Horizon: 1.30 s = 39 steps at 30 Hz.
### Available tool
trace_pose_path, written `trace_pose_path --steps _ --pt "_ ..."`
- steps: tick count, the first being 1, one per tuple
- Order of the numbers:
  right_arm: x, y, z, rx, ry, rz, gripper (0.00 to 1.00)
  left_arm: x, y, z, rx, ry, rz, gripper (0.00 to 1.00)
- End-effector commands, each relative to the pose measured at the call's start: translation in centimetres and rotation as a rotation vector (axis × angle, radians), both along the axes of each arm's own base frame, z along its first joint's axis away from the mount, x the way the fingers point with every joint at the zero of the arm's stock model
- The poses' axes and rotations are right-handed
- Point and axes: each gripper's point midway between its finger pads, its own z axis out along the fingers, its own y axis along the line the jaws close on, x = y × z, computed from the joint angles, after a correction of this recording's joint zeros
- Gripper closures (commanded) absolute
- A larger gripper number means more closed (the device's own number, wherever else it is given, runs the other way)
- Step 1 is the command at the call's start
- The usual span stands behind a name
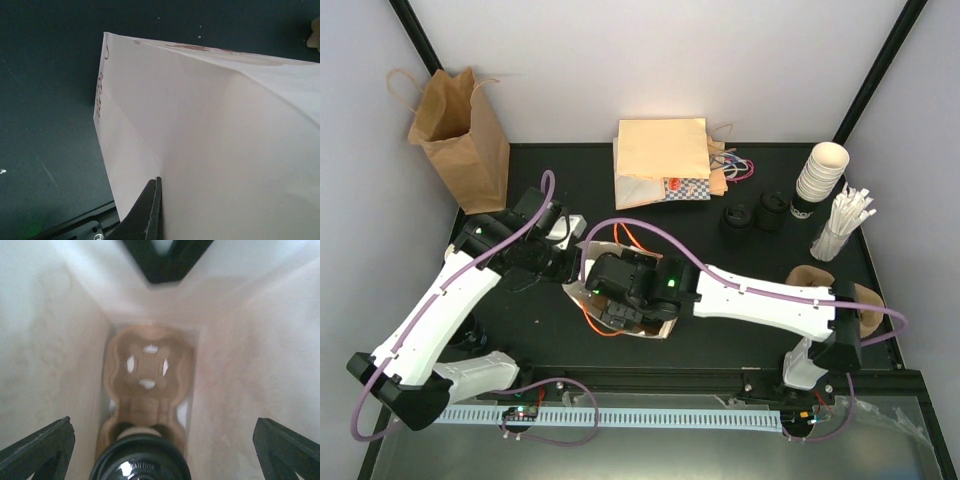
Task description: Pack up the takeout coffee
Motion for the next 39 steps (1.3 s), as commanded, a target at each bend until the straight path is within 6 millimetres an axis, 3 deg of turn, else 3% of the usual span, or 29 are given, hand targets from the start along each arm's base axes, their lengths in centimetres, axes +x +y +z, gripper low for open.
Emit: trace_pose_path --steps 1,10,16,20,23,27,34,39 --pt "0.3 1.2 8.5 0.298 -0.1 -0.004 0.0 0.1 0.3 -0.6 0.037 0.022 -0.004 0.99" --pt "0.6 -0.2 13.3 0.446 -0.135 -0.052 0.0 0.4 0.3 -1.0 0.049 0.029 -0.005 0.99" --pt "2.2 -3.4 16.9 0.541 -0.158 -0.174 0.03 1.0 0.4 -1.3 0.051 0.02 0.001 0.98" --pt "1.5 -5.0 19.3 0.633 -0.112 -0.161 0.03 2.3 0.7 -1.0 0.04 0.0 0.007 0.98" --pt "-0.5 -5.3 21.1 0.724 -0.02 -0.067 0.03 3.4 0.7 -0.7 0.035 -0.002 0.006 0.99" --pt "-3.5 -4.0 21.9 0.786 0.108 0.088 0.01 4.3 0.0 -0.4 0.022 0.019 -0.007 0.98" --pt "-5.3 0.4 19.1 0.807 0.278 0.177 0.01 4.9 -0.7 0.1 -0.005 0.021 -0.009 0.98" --pt "-6.4 3.0 19.4 0.911 0.369 0.241 0.01 4.5 -0.8 -0.1 -0.02 0.027 -0.011 0.98"
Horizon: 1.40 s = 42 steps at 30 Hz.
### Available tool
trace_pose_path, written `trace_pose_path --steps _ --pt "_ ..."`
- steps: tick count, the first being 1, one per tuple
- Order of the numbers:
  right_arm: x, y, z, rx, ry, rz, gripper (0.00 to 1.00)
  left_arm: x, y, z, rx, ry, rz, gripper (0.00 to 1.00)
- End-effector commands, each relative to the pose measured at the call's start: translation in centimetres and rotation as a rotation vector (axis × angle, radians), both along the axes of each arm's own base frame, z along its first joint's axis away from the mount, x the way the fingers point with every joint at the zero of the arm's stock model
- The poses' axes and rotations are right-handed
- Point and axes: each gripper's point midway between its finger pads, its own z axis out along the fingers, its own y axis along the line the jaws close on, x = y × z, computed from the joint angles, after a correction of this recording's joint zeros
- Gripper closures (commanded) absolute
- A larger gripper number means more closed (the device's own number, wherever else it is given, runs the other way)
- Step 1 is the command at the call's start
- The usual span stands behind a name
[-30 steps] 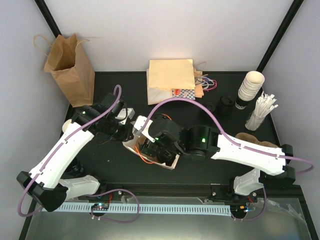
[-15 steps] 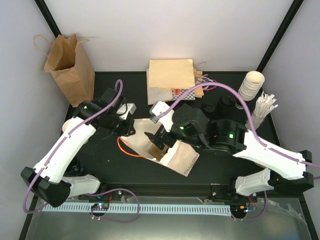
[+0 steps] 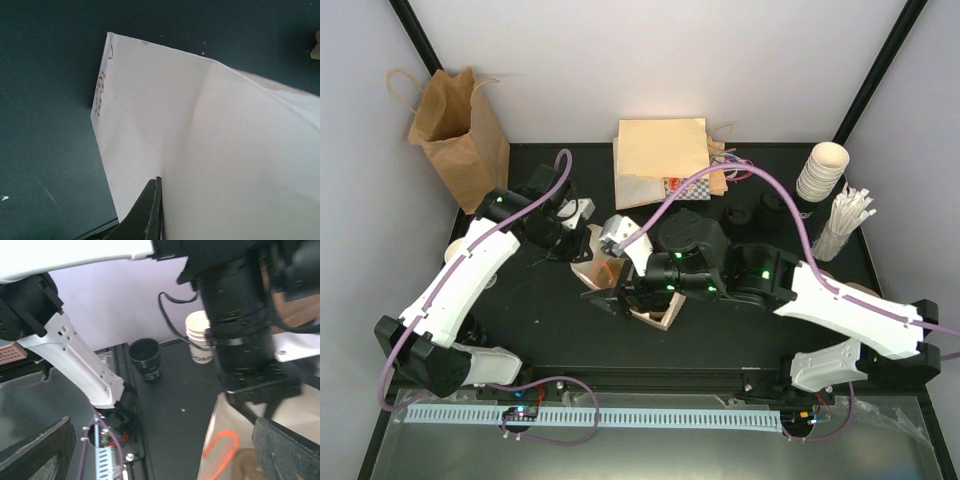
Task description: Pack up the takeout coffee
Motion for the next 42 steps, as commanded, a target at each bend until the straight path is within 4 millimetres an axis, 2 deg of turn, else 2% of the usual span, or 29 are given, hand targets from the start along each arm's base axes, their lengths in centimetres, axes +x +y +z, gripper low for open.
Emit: trace_pose_path --steps 1,4,8,10,14,19,22,27,31,36,38,40,42 --pt "-1.5 2.6 2.2 0.147 0.075 0.108 0.02 -0.1 -0.1 0.9 -0.022 -0.02 -0.001 0.98" --pt "-1.4 2.5 3.2 0.165 0.074 0.099 0.03 0.2 0.2 0.6 -0.006 -0.02 0.005 0.99" --pt "-0.3 1.0 4.0 0.161 0.036 0.026 0.02 1.4 0.7 0.1 -0.007 -0.014 0.018 0.98" --pt "0.4 -0.1 3.7 0.125 0.041 -0.01 0.02 2.3 1.2 0.2 -0.005 -0.02 0.028 0.98" --pt "1.4 -2.5 4.2 0.148 0.029 -0.08 0.02 4.5 2.8 0.1 0.024 -0.012 0.058 0.98" --pt "4.1 -6.6 4.0 0.194 0.026 -0.256 0.02 7.1 4.6 -0.2 0.032 0.001 0.108 0.99" --pt "5.9 -8.9 2.1 0.154 0.033 -0.38 0.02 8.6 5.7 -0.1 0.017 -0.005 0.142 0.99" --pt "8.9 -12.4 -3.4 0.011 0.079 -0.614 0.02 11.2 7.4 -0.1 -0.016 -0.001 0.199 0.99" --pt "9.7 -14.2 -8.2 -0.078 0.131 -0.709 0.02 13.5 8.9 0.1 -0.044 -0.009 0.252 0.98" --pt "9.2 -15.0 -11.9 -0.103 0.192 -0.726 0.02 15.4 10.3 -0.2 -0.077 0.002 0.298 0.96" --pt "9.1 -15.1 -13.0 -0.117 0.208 -0.731 0.02 15.5 10.2 -0.1 -0.089 0.003 0.295 0.8" --pt "9.1 -15.3 -13.9 -0.132 0.216 -0.738 0.02 15.4 10.0 0.4 -0.104 -0.008 0.294 0.59" --pt "9.1 -15.3 -14.5 -0.142 0.219 -0.741 0.02 15.2 9.9 1.7 -0.118 -0.049 0.302 0.46"
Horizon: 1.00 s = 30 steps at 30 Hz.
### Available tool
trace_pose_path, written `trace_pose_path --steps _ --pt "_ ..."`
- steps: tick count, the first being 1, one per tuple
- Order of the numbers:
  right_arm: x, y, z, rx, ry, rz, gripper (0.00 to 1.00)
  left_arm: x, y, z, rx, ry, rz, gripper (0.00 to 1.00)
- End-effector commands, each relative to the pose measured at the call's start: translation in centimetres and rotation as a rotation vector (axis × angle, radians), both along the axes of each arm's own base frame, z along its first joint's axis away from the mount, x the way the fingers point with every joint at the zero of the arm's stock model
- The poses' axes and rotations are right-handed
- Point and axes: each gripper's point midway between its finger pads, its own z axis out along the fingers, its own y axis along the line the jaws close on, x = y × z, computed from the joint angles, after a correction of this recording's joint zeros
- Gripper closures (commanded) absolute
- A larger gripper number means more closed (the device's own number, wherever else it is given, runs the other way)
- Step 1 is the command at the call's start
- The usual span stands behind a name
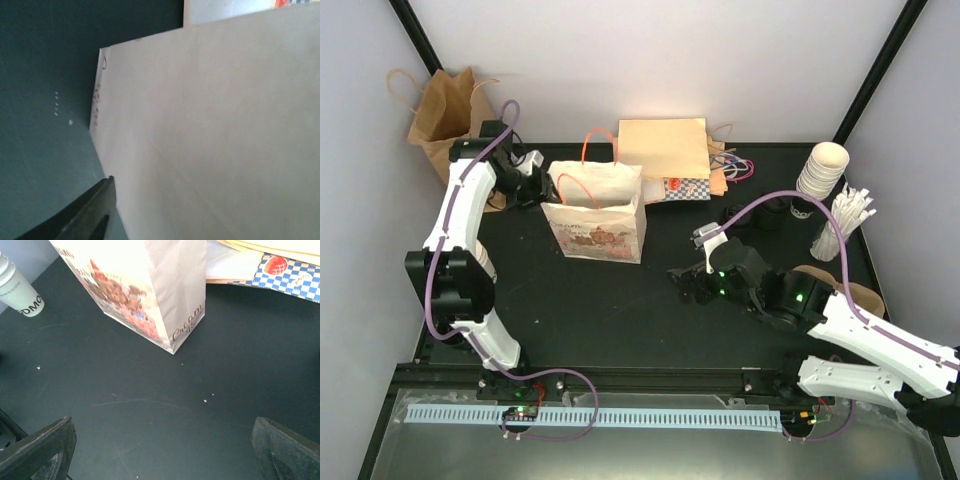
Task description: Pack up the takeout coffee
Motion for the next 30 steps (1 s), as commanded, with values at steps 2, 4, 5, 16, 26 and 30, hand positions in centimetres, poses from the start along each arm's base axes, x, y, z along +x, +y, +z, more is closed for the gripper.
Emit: trace_pose_path --steps 2,4,5,16,26,30 --pt "0.6 -0.3 -0.2 0.032 -0.004 -0.05 0.01 0.1 -0.8 5.0 -0.054 -0.16 -0.002 0.37" --pt "0.6 0.0 -0.2 0.033 -0.004 -0.041 0.01 -0.3 -1.0 6.7 -0.062 -0.216 0.001 0.29" --pt "0.7 0.2 -0.1 0.034 -0.006 -0.035 0.0 -0.6 -1.0 7.6 -0.068 -0.245 0.004 0.26" --pt "1.7 0.2 -0.3 -0.007 -0.021 -0.074 0.0 -5.3 -1.1 17.0 -0.084 -0.595 0.04 0.01" --pt "1.8 0.0 -2.4 -0.008 0.029 -0.098 0.0 -13.7 0.5 18.1 -0.012 -0.824 0.131 0.01" --pt "1.6 0.6 -3.9 0.012 0.081 -0.093 0.01 -17.0 0.5 16.4 -0.025 -0.841 0.159 0.01"
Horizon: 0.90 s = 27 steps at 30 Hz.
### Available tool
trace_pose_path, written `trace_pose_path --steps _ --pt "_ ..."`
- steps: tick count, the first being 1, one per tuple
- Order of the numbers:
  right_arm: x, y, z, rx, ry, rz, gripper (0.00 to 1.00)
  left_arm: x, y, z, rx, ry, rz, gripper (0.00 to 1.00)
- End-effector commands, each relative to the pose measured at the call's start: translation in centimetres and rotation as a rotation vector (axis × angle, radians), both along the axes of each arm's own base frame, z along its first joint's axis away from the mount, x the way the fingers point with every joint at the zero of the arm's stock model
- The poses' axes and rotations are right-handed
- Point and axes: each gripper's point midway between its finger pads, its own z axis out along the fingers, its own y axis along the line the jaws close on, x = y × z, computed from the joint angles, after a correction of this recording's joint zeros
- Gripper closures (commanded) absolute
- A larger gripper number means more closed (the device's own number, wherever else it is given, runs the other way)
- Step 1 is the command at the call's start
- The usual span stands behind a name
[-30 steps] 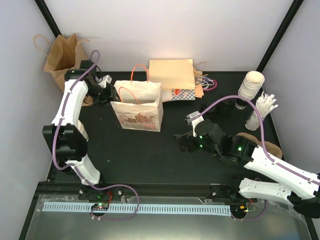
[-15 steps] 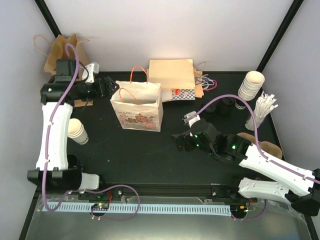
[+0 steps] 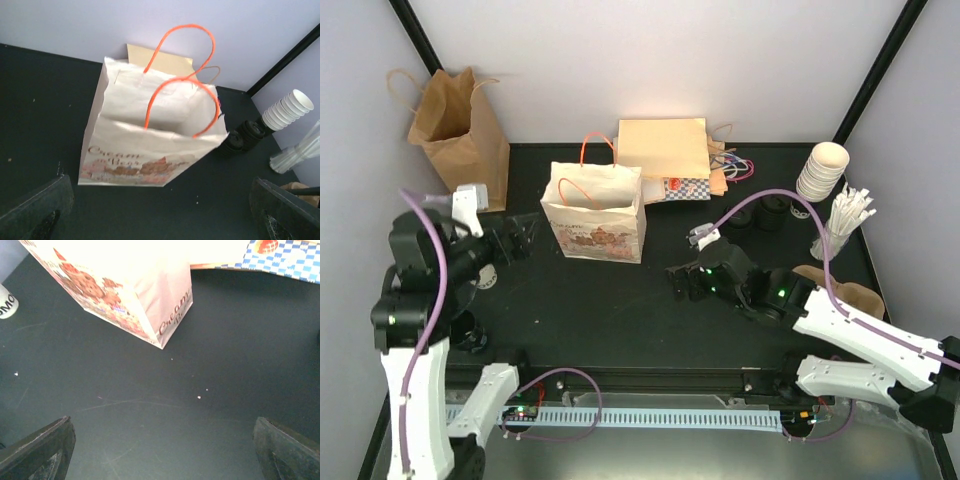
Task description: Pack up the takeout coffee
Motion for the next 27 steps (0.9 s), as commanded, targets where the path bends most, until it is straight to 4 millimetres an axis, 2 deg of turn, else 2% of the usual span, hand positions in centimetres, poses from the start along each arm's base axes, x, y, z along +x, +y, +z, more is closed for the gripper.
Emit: trace_pose_path --steps 1,5,6,8,12,15,17,20,27 --pt "0.0 0.7 -1.8 0.04 0.06 -0.022 0.01 -2.3 0.5 -1.4 -0.027 -0.032 0.054 0.01" --pt "-0.9 1.6 -4.4 0.059 0.142 0.005 0.07 -4.6 0.3 -4.7 -0.081 -0.016 0.068 0.01" --pt "-1.1 1.8 -5.0 0.07 0.161 0.008 0.09 -4.8 0.2 -6.2 -0.098 0.01 0.07 0.01" --pt "-1.5 2.2 -6.1 0.091 0.193 0.019 0.15 -5.4 -0.1 -7.9 -0.126 0.027 0.057 0.01" --pt "-1.7 3.2 -7.3 0.147 0.229 0.018 0.37 -5.6 -0.6 -10.8 -0.166 0.092 0.046 0.01" --pt "-1.4 3.9 -8.1 0.163 0.248 0.007 0.56 -5.5 -1.0 -12.3 -0.188 0.128 0.028 0.01" --pt "-1.1 4.4 -8.6 0.165 0.258 0.008 0.65 -5.3 -1.2 -13.2 -0.2 0.15 0.022 0.01" --pt "-0.5 5.2 -9.6 0.179 0.296 0.01 0.69 -5.0 -2.0 -14.5 -0.236 0.19 -0.015 0.01" --pt "2.0 6.5 -11.3 0.229 0.373 0.021 0.69 -3.9 -2.9 -17.7 -0.294 0.299 -0.051 0.01"
